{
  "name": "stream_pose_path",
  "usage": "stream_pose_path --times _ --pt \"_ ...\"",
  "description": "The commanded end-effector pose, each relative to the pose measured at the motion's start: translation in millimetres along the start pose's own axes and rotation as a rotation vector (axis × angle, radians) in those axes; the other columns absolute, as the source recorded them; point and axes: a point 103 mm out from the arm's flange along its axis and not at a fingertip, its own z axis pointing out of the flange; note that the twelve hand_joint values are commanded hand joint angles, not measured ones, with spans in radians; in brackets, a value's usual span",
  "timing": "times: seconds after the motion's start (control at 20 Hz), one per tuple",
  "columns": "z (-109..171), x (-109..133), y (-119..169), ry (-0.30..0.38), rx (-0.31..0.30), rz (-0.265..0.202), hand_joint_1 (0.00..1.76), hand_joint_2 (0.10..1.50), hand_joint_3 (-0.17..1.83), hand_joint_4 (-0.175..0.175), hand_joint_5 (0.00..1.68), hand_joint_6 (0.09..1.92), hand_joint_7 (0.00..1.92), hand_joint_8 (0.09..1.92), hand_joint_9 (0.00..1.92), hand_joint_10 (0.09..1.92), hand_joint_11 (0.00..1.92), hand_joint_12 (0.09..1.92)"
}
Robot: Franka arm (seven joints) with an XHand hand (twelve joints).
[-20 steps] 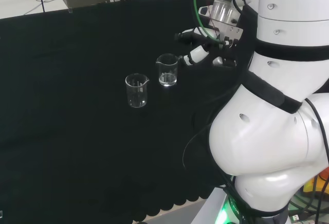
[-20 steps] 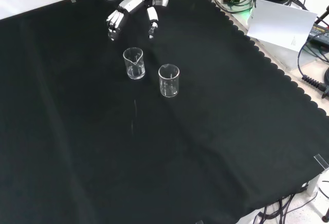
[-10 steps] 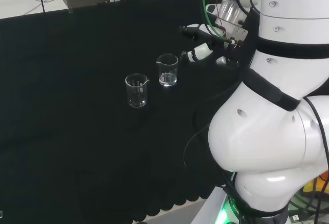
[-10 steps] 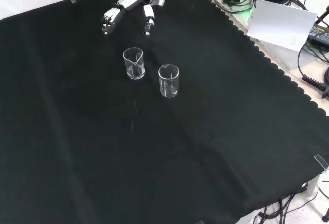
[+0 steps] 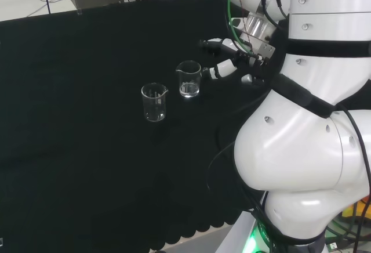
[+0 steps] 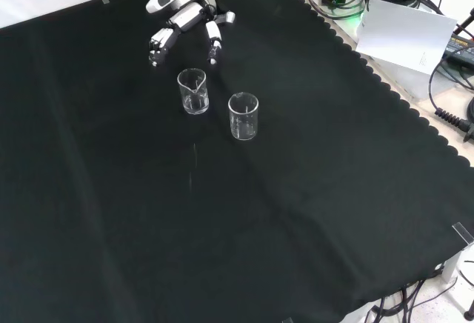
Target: Pick up the beaker on the right.
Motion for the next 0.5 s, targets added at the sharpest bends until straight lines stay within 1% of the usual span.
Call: stream_pose_path --times 0.05,0.3,0.4,0.5 --pt "6 -3 5 0.014 -0.001 -0.016 0.82 0.52 0.54 -0.013 0.39 0.09 0.11 0.59 0.25 0.64 0.0 1.28" --pt "17 -4 11 0.046 0.007 -0.047 0.84 0.52 0.53 -0.015 0.43 0.09 0.15 0.6 0.28 0.63 0.0 1.31" --pt "21 -4 13 0.059 0.024 -0.053 0.85 0.52 0.54 -0.017 0.45 0.09 0.18 0.6 0.31 0.63 0.0 1.32" --pt "25 -5 15 0.068 0.021 -0.061 0.87 0.52 0.54 -0.018 0.47 0.09 0.2 0.61 0.33 0.62 0.0 1.34"
